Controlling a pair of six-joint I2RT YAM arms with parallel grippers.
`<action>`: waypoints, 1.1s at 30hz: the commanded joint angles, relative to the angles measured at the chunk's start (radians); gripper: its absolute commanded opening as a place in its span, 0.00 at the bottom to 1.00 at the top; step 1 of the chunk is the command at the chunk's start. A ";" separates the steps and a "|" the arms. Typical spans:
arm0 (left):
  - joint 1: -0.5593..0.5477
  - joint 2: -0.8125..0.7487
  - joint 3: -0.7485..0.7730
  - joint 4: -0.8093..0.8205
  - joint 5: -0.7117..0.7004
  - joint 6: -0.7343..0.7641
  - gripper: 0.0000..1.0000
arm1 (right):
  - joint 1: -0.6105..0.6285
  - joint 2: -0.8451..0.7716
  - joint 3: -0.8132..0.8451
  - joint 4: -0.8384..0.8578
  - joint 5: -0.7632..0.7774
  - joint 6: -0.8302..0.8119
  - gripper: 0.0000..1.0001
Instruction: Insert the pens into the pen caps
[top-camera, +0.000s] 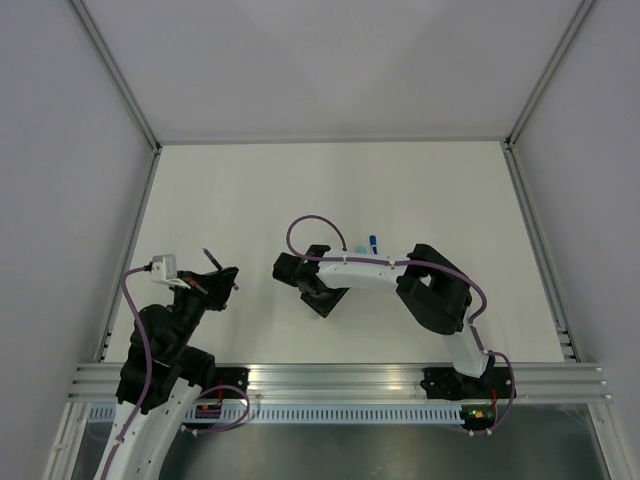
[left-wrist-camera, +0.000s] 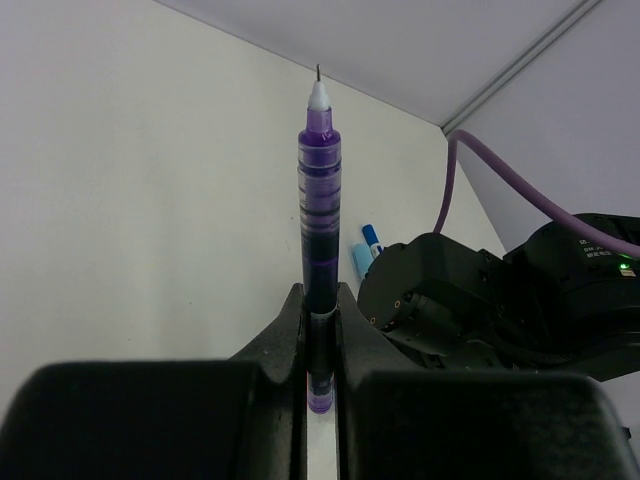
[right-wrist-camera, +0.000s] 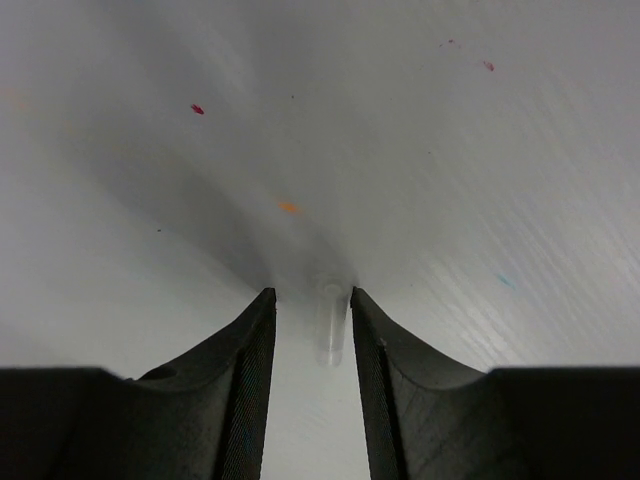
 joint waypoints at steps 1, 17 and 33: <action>0.001 -0.041 0.006 -0.009 0.023 -0.016 0.02 | 0.003 0.047 -0.008 -0.009 -0.023 -0.010 0.41; 0.000 -0.039 0.011 -0.004 0.014 -0.013 0.02 | -0.007 0.041 -0.119 0.046 0.037 -0.174 0.10; 0.000 0.177 -0.067 0.198 0.223 -0.023 0.02 | -0.014 -0.157 -0.355 0.411 0.183 -0.671 0.00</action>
